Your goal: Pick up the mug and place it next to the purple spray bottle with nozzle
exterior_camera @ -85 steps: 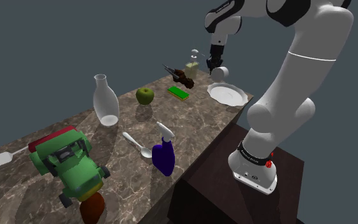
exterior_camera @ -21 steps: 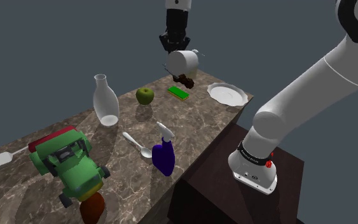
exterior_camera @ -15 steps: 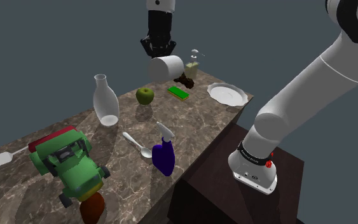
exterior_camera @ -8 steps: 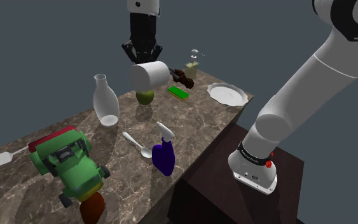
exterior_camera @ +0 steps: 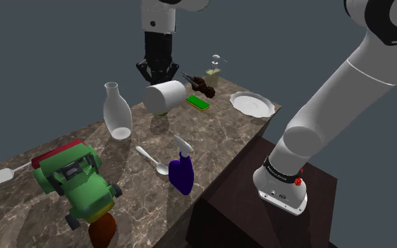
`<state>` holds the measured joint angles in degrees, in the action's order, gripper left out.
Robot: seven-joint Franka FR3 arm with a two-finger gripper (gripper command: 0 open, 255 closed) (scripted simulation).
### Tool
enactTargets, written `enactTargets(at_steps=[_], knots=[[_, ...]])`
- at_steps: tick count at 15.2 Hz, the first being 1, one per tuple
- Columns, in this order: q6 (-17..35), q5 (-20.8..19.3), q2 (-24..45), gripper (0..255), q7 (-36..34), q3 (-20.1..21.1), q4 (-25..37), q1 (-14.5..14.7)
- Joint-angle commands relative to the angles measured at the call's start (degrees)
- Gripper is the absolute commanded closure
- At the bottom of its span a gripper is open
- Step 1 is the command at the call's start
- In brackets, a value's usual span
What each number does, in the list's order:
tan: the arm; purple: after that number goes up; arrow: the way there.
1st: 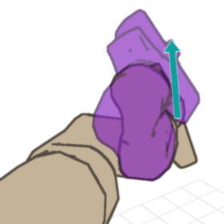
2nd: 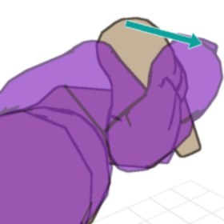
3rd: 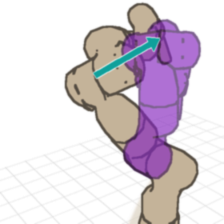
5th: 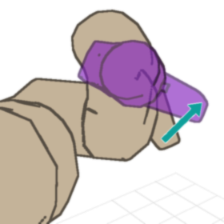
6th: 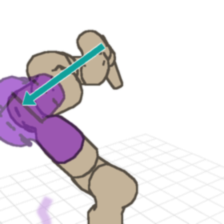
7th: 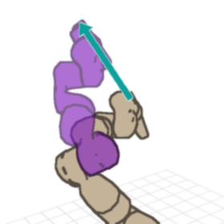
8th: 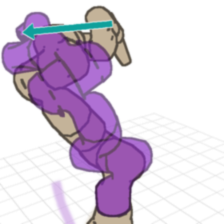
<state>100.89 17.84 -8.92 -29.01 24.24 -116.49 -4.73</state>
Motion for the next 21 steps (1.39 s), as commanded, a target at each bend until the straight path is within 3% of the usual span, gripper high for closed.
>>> enactTargets(at_steps=[1, 21], knots=[[1.7, 0.1, 0.2, 255, 0.3, 0.2, -1.5, 0.1], [17.1, -0.2, 5.8, 255, 2.2, 1.5, -11.7, 0.7]])
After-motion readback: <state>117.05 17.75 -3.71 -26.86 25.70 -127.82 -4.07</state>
